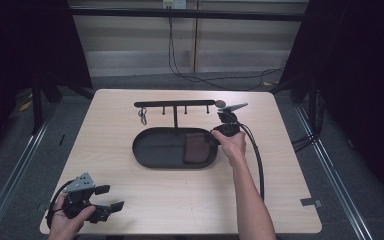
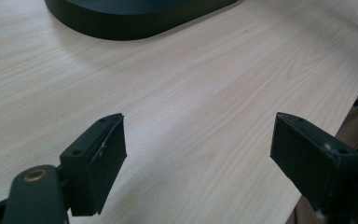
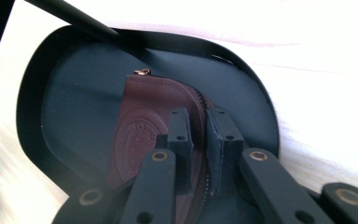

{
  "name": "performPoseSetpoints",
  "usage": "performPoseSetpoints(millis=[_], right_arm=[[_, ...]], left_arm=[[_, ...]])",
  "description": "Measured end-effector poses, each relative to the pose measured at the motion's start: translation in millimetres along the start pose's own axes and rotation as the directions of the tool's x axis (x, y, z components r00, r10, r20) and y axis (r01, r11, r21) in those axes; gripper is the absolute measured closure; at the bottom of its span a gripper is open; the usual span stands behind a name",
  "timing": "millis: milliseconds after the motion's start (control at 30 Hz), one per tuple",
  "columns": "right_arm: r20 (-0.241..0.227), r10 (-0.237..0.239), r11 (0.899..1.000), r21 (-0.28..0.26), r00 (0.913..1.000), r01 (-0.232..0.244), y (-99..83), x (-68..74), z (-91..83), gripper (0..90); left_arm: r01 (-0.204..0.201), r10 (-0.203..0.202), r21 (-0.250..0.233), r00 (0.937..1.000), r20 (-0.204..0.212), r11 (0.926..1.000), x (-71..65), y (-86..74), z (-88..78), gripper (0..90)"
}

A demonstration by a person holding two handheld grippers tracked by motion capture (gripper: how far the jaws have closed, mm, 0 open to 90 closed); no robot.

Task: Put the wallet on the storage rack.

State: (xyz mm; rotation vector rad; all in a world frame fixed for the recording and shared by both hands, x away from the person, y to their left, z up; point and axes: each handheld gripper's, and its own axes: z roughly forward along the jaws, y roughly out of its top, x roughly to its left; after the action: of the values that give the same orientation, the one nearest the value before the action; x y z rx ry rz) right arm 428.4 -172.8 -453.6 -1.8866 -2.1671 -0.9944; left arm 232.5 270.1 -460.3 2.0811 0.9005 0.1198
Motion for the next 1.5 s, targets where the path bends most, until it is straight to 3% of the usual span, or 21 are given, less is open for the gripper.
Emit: performPoseSetpoints(millis=[233,300,467,767,900,1167,1500], right_arm=[[0.032,-0.014,1.0,-0.018,0.9994,0.015,-0.2,0.6,-2.7,73.2],[0.028,-0.038,0.999,-0.01,0.9989,0.038,-0.1,2.7,-3.9,71.4],[0.029,-0.039,0.999,-0.019,0.9988,0.039,-1.1,3.9,-6.8,66.4],[0.016,-0.073,0.995,-0.063,0.9972,0.074,-2.5,7.1,-18.5,43.3],[0.006,-0.116,0.991,-0.072,0.9932,0.117,-4.4,11.9,-22.9,37.5],[0.032,-0.138,0.983,-0.12,0.9899,0.141,-8.6,16.3,-36.3,22.4],[0.037,-0.168,0.975,-0.143,0.985,0.172,-23.4,16.9,-48.3,16.3]], left_arm=[[0.0,0.0,0.0,1.0,-0.003,1.0,0.1,0.0,0.0,18.0],[0.001,-0.001,-0.001,1.0,-0.006,1.0,0.7,-0.1,0.0,18.0],[-0.001,0.001,0.0,1.0,-0.003,1.0,0.8,0.0,0.0,18.0],[0.001,-0.001,0.002,1.0,-0.003,1.0,1.1,0.0,0.5,18.0],[0.003,-0.003,0.003,1.0,-0.006,1.0,1.6,0.0,1.0,17.9],[0.016,-0.016,0.0,0.9998,-0.014,0.9999,4.6,0.2,0.2,17.9],[0.026,-0.026,-0.002,0.9996,-0.014,0.9997,5.6,-0.1,0.4,18.0]])
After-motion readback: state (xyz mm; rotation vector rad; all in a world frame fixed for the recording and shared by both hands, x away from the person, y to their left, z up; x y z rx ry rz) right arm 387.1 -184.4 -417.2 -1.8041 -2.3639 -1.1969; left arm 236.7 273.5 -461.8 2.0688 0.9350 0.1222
